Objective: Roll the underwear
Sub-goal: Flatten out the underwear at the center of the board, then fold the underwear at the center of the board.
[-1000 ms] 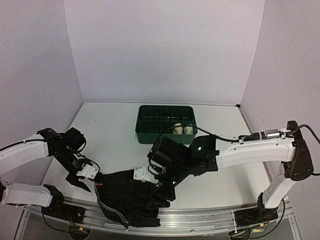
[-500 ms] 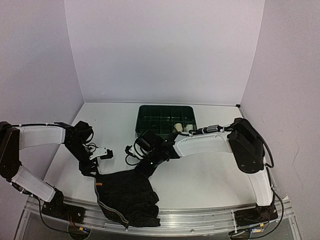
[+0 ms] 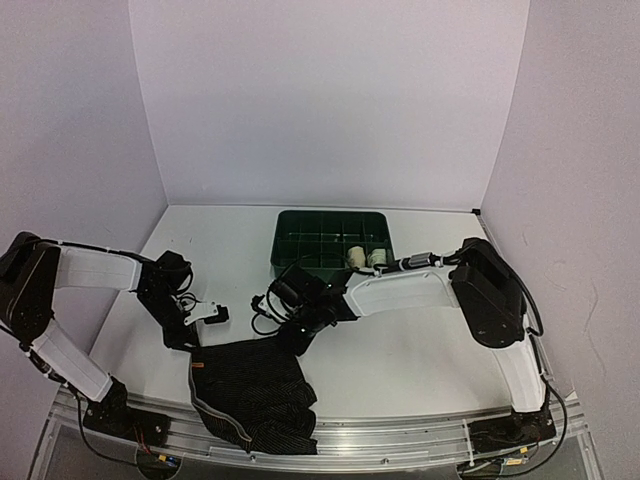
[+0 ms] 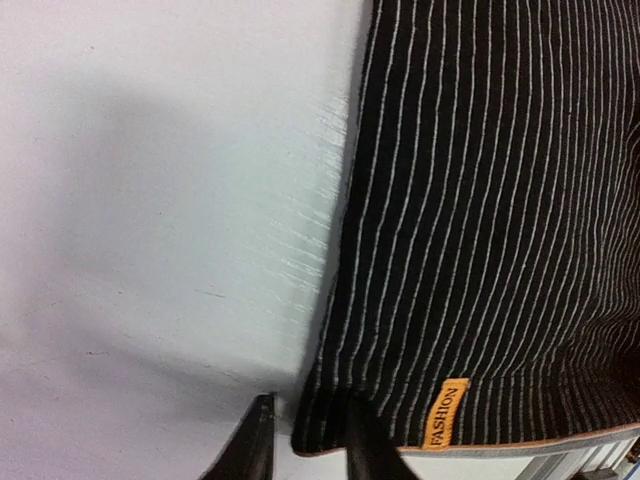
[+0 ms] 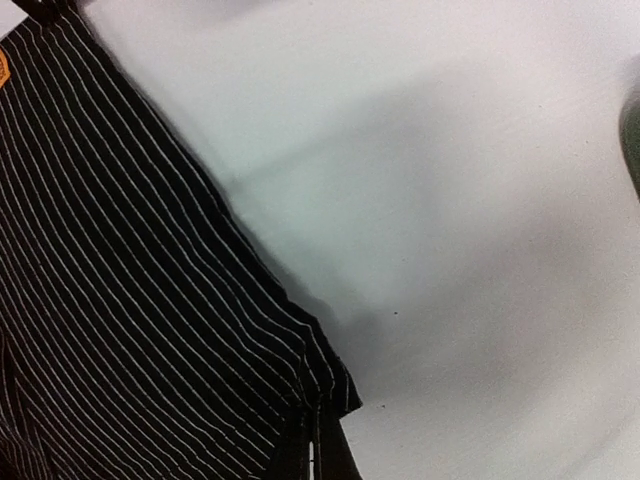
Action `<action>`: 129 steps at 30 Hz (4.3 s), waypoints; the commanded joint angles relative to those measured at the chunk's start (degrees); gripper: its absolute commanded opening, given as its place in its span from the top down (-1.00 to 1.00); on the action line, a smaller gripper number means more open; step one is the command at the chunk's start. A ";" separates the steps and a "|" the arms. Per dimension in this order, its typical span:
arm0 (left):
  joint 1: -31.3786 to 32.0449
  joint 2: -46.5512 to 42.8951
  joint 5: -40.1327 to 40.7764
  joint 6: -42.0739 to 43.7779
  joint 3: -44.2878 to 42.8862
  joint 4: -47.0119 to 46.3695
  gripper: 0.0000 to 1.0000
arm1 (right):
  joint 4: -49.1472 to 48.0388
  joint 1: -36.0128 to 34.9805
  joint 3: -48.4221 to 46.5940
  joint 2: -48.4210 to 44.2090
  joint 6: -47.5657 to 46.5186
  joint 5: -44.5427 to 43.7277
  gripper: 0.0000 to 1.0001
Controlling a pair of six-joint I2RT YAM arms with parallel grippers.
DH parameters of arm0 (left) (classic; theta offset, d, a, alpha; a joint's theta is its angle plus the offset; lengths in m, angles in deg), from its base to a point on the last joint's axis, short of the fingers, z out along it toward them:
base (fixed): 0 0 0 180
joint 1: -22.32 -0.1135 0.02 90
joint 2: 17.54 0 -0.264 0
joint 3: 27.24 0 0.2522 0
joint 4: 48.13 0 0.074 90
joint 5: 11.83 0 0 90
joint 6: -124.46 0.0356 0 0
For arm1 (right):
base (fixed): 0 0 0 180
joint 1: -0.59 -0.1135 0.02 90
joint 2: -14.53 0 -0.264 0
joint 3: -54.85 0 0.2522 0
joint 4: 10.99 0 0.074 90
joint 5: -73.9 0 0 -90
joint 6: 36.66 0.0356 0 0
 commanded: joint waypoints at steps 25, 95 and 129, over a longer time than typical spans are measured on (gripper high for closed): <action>-2.15 16.08 6.01 0.01 -21.22 -14.46 0.45 | -0.16 8.84 -13.05 2.46 -8.04 -16.91 0.61; 38.67 -17.92 -1.67 17.17 10.83 0.68 0.29 | -0.80 0.71 8.72 -19.87 -9.97 3.01 0.01; 38.66 -18.28 0.36 14.07 13.47 -6.07 0.05 | -2.21 -14.01 30.91 -21.17 -23.56 3.56 0.97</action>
